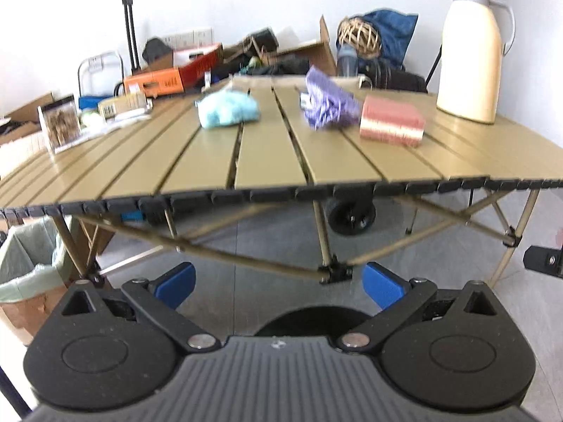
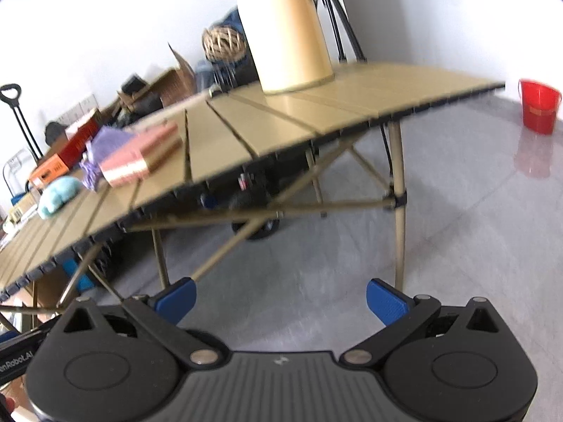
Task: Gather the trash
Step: 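Raise both tools from the bin back up to the table items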
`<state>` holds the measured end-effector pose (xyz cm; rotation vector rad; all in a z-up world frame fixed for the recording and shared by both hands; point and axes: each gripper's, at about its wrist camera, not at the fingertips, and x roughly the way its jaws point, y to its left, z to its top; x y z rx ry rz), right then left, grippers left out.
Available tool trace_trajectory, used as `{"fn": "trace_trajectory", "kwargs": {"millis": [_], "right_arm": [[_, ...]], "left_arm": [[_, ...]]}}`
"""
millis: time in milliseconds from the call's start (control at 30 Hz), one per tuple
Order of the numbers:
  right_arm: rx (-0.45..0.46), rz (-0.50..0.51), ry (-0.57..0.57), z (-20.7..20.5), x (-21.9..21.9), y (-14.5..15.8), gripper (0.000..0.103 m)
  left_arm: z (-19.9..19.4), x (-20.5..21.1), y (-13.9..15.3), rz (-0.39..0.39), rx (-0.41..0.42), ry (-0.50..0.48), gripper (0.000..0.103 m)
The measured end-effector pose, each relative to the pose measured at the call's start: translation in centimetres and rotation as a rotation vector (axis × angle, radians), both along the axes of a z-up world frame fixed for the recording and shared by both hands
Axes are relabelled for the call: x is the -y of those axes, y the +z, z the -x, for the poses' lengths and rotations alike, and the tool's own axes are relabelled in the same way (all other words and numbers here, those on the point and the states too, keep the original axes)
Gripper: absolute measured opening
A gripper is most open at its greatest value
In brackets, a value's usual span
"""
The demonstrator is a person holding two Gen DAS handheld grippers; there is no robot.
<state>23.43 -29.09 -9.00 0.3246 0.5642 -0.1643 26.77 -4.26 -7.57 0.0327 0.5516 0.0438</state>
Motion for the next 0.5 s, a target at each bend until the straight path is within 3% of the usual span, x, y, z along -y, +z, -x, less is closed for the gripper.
{"fn": "trace_trajectory", "kwargs": {"millis": [200,500], "right_arm": [[0.132,0.042,0.0,1.0,-0.3,2.0,0.103],[0.258,0.121,0.058,1.4,-2.0,4.7,0.103]], "left_arm": [[0.8,-0.3,1.4,0.011,0.08,-0.01,0.103],[0.6,-1.4,3.3,0.027,0.18,0.016,0.103]]}}
